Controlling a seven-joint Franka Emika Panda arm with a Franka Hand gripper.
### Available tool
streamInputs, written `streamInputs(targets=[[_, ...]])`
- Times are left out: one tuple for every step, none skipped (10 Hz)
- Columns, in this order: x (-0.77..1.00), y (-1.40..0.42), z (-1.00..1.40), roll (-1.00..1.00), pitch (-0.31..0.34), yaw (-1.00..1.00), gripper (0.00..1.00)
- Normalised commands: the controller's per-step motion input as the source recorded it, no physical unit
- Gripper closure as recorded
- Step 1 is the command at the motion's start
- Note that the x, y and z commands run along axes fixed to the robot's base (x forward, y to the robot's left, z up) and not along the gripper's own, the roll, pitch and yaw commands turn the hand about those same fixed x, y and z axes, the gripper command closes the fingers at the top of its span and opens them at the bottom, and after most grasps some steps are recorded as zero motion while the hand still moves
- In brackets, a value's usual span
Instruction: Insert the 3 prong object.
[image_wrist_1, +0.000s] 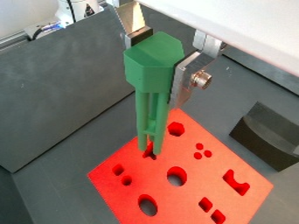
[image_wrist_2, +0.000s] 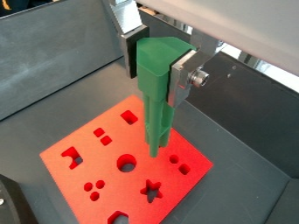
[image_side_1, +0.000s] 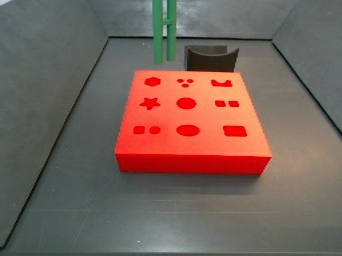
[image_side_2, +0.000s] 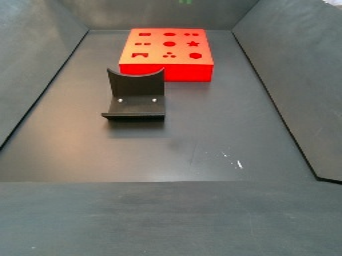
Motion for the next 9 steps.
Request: streamInputs(targets=[[0.3,0.59,-0.09,0.03,0.0,0.32,1.0],[0.23,0.44,0.0,0.08,0.02,0.48,1.0],[0.09,0.36,-0.03,0.07,0.017,0.64,1.0],[0.02,0.17,-0.09,0.06,0.0,0.83,1.0],[0.07,0.06,0.0,0.12,0.017,0.87,1.0],[0.19,0.05,0.01,0.17,0.056,0.8,1.0],[0.34,0.15,0.0,0.15,0.039,0.63,1.0],[0.31,0.18,0.0,0.12,0.01,0.64,1.0],[0.42,0.3,-0.06,0.1,0.007,0.48,1.0]])
